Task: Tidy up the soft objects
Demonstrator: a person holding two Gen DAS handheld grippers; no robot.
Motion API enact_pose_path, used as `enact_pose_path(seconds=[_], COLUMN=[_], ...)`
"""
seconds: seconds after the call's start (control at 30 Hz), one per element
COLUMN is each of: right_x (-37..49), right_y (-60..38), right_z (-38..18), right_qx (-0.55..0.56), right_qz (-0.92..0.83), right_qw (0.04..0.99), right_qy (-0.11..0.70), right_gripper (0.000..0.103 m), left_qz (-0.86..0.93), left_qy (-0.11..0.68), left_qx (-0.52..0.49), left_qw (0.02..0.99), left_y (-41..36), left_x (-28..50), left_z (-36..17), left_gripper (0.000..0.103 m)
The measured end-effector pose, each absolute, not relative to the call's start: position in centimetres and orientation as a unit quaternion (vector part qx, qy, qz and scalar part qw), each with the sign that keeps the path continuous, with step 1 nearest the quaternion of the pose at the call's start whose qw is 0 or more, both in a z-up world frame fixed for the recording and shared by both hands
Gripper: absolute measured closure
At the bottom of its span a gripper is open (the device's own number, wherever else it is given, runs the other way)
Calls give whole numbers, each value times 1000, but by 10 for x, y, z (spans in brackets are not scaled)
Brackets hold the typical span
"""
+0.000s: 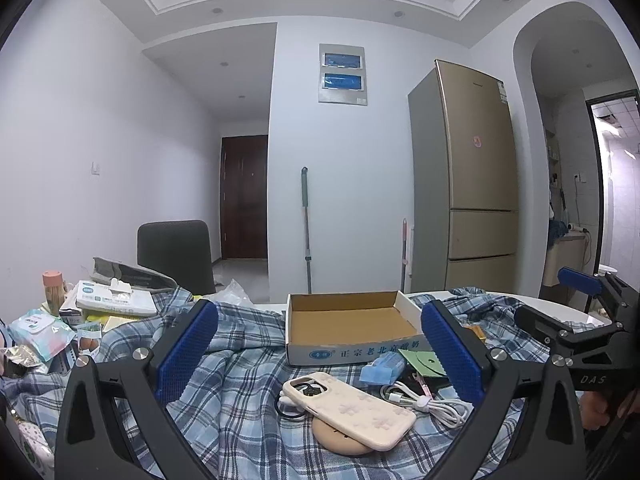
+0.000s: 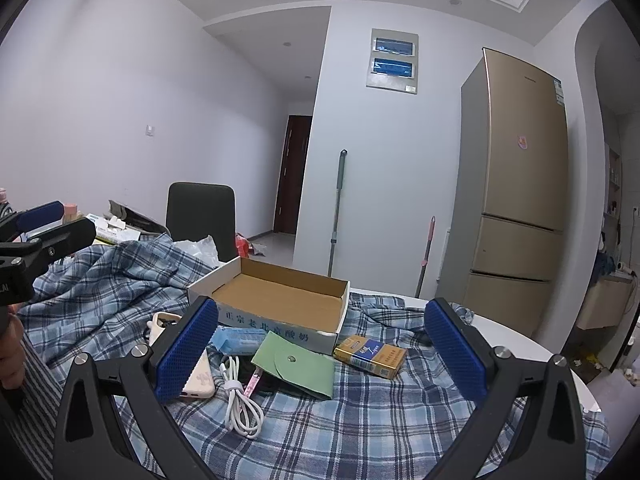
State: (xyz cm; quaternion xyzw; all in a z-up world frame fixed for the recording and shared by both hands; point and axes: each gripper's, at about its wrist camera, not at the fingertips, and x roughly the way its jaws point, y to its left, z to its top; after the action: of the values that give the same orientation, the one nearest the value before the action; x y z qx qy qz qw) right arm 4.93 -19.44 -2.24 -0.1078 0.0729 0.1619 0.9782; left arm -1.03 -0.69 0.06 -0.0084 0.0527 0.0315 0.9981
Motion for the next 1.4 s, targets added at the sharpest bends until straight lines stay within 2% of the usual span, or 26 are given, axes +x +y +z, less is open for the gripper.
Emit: enact_pose_path(seconds=[0.2, 0.43, 0.6, 0.77, 0.9, 1.03, 1.07, 1.1, 1.23, 1.3, 1.4], right_x=[52, 53, 68, 82, 96, 113, 115, 119, 134, 139, 145], right_y=[-198, -190, -191, -191, -193, -192, -192, -190, -174, -166, -153], right_z=[-22, -18, 9, 45, 52, 30, 24, 17, -10, -23, -45], right_qx=[-99, -116, -90, -54, -11, 17, 17, 13, -25, -33, -56], right_qz=[161, 148, 182, 182, 192, 202, 205, 209, 240, 249, 264], right_qw=[979, 978, 968, 970, 970, 965, 963, 961, 940, 932, 913], right_qy=[77, 95, 150, 149, 147, 164, 172, 183, 242, 262, 306], right_gripper=[0, 0, 0, 0, 0, 0, 1, 7, 16, 25, 27], left_qz=[56, 51, 64, 86, 87, 81, 75, 70, 61, 57, 71], left_qy=[50, 87, 102, 83, 91, 116, 126, 135, 172, 192, 190], left_qx=[-9, -25, -36, -53, -53, -43, -37, -31, -18, -31, -17], left_qw=[997, 995, 992, 991, 991, 989, 988, 988, 983, 979, 979], left_y=[-4, 0, 1, 5, 6, 9, 9, 7, 12, 17, 25], left_x=[-13, -7, 9, 23, 32, 40, 43, 46, 58, 65, 72], left_z=[6, 36, 64, 81, 77, 57, 52, 45, 18, 7, -2], left_gripper=[0, 0, 0, 0, 0, 0, 0, 0, 0, 0, 0])
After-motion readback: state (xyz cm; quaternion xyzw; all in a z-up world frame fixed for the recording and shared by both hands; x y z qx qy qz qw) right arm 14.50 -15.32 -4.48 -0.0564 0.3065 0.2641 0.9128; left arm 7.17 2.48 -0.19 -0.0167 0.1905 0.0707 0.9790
